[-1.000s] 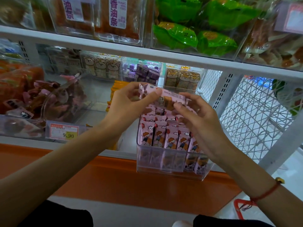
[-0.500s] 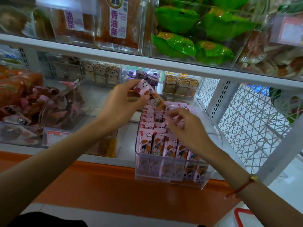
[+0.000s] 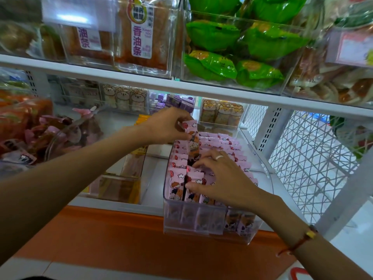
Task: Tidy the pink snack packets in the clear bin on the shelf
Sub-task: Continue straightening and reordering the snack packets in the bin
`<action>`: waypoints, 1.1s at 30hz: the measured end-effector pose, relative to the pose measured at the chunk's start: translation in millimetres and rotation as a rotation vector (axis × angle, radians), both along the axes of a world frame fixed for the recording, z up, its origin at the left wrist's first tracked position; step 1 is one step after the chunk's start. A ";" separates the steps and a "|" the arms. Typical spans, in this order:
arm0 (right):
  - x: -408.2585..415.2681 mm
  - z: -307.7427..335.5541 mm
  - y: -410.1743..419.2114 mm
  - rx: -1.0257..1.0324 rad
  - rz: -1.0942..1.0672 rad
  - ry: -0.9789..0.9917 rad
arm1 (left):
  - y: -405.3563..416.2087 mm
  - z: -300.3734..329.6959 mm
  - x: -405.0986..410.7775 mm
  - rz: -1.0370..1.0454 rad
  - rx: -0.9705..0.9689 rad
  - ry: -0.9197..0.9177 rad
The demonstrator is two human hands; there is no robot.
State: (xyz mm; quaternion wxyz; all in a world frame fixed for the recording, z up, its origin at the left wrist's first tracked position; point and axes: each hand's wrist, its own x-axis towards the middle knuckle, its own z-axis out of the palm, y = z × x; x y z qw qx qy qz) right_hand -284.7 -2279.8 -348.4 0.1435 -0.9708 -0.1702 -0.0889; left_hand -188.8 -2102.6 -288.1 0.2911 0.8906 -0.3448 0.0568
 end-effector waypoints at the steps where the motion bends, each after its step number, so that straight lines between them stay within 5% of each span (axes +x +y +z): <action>1: -2.1 0.4 -2.0 0.013 0.018 0.020 | -3.3 1.5 1.8 -0.014 0.050 0.022; 13: -9.0 -5.9 -6.0 0.049 -0.011 -0.010 | -41.0 -16.6 14.1 -0.052 0.582 -0.077; 20: -14.6 2.7 -14.5 0.077 -0.037 -0.057 | -23.9 -7.7 -4.5 -0.120 0.427 -0.058; 33: -20.0 -1.0 -9.2 -0.052 -0.044 -0.020 | -30.6 -24.3 -13.3 -0.017 0.544 -0.209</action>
